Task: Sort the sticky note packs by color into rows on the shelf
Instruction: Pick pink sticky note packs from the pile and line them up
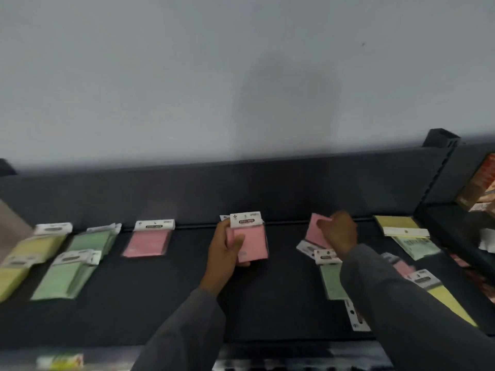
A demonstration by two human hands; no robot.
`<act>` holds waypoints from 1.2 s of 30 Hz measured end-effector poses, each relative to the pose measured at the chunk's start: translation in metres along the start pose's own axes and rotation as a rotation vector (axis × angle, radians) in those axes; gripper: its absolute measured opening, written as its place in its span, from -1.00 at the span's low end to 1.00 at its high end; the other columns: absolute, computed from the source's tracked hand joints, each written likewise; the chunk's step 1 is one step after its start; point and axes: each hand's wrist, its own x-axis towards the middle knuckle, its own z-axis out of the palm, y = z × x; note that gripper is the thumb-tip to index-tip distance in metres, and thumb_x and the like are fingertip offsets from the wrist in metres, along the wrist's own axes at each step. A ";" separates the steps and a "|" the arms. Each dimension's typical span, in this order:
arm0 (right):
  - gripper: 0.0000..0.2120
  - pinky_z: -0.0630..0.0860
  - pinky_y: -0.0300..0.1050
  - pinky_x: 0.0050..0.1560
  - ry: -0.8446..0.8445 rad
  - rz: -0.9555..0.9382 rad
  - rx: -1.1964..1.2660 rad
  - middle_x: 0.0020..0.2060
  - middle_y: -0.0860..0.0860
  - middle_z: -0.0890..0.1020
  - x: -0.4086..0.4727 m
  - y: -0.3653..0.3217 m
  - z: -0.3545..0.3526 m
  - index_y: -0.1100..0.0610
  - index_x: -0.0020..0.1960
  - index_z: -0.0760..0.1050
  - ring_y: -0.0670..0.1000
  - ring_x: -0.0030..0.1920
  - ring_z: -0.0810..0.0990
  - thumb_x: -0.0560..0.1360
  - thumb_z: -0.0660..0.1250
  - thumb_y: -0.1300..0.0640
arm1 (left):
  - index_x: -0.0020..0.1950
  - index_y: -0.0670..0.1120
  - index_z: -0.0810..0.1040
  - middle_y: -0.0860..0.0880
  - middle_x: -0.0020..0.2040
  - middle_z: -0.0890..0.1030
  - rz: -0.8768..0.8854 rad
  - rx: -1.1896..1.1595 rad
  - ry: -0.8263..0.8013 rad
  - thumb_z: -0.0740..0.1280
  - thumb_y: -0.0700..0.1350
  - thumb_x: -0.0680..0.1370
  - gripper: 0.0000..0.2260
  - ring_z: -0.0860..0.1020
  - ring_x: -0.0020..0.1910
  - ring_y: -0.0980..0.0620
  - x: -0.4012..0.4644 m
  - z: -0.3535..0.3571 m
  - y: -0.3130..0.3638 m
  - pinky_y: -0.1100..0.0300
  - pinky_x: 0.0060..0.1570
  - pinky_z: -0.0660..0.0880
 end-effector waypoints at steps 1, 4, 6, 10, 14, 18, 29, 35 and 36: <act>-0.68 0.49 0.00 0.01 0.080 0.000 0.078 0.02 0.22 0.59 -0.011 -0.008 -0.002 0.23 0.15 0.42 0.25 0.07 0.60 0.49 0.40 0.10 | 0.37 0.06 0.40 0.01 0.25 0.60 0.003 -0.008 0.020 0.32 -0.19 0.65 -0.67 0.70 0.05 -0.09 -0.006 -0.008 0.000 -0.14 -0.30 0.68; -0.75 0.43 -0.07 -0.06 0.243 0.011 0.382 0.01 0.10 0.54 -0.043 -0.027 0.004 0.15 0.19 0.37 0.14 -0.01 0.57 0.55 0.32 0.18 | 0.40 0.04 0.35 0.05 0.24 0.62 -0.004 -0.061 0.097 0.32 -0.23 0.65 -0.64 0.69 0.10 -0.09 -0.026 -0.035 0.003 -0.19 -0.25 0.67; -0.61 0.53 -0.06 0.02 0.231 0.076 0.629 0.13 0.06 0.53 -0.060 -0.039 0.018 0.12 0.31 0.35 0.09 0.06 0.56 0.52 0.34 0.21 | 0.36 0.04 0.36 0.18 0.16 0.64 0.010 -0.066 0.152 0.30 -0.25 0.66 -0.66 0.68 0.08 0.05 -0.038 -0.057 0.002 -0.18 -0.22 0.67; -0.58 0.61 0.13 0.09 -0.110 0.315 1.016 0.17 0.13 0.56 -0.103 -0.060 0.054 0.19 0.38 0.40 0.10 0.02 0.60 0.53 0.32 0.31 | 0.31 0.04 0.40 0.06 0.19 0.62 0.018 -0.039 0.243 0.28 -0.29 0.65 -0.68 0.64 0.12 0.03 -0.054 -0.098 0.000 -0.05 -0.17 0.67; -0.78 0.58 0.20 0.09 -0.480 0.415 1.150 0.11 0.28 0.58 -0.148 -0.065 0.091 0.35 0.13 0.48 0.23 0.13 0.59 0.51 0.23 0.46 | 0.35 0.03 0.41 -0.02 0.23 0.63 0.011 -0.028 0.295 0.31 -0.31 0.63 -0.63 0.64 0.16 -0.05 -0.065 -0.137 0.002 -0.09 -0.07 0.67; -0.64 0.57 0.19 0.21 -0.701 0.358 1.217 0.17 0.26 0.62 -0.185 -0.071 0.128 0.36 0.29 0.47 0.22 0.17 0.62 0.50 0.26 0.47 | 0.39 0.11 0.42 -0.09 0.30 0.61 0.017 -0.013 0.276 0.39 -0.24 0.60 -0.57 0.65 0.19 -0.10 -0.076 -0.186 0.002 -0.19 -0.01 0.67; -0.69 0.56 0.09 0.17 -0.732 0.108 0.978 0.17 0.19 0.67 -0.302 -0.109 0.230 0.26 0.29 0.54 0.17 0.18 0.65 0.57 0.33 0.21 | 0.37 0.24 0.36 0.06 0.20 0.64 0.030 -0.003 0.008 0.37 -0.23 0.60 -0.52 0.68 0.12 0.07 -0.084 -0.299 -0.010 0.11 -0.04 0.67; -0.74 0.61 0.07 0.12 -0.620 0.020 0.754 0.11 0.12 0.70 -0.321 -0.118 0.243 0.15 0.27 0.57 0.10 0.11 0.69 0.61 0.30 0.16 | 0.50 0.19 0.27 0.13 0.30 0.59 0.021 -0.077 -0.119 0.31 -0.26 0.62 -0.45 0.63 0.21 0.15 -0.058 -0.303 -0.005 0.14 0.03 0.65; -0.75 0.62 0.07 0.12 -0.593 0.016 0.739 0.10 0.10 0.71 -0.319 -0.121 0.244 0.14 0.26 0.57 0.10 0.11 0.69 0.60 0.30 0.16 | 0.51 0.19 0.26 0.12 0.31 0.58 0.022 -0.093 -0.138 0.31 -0.26 0.62 -0.44 0.63 0.23 0.14 -0.052 -0.302 -0.005 0.10 0.06 0.65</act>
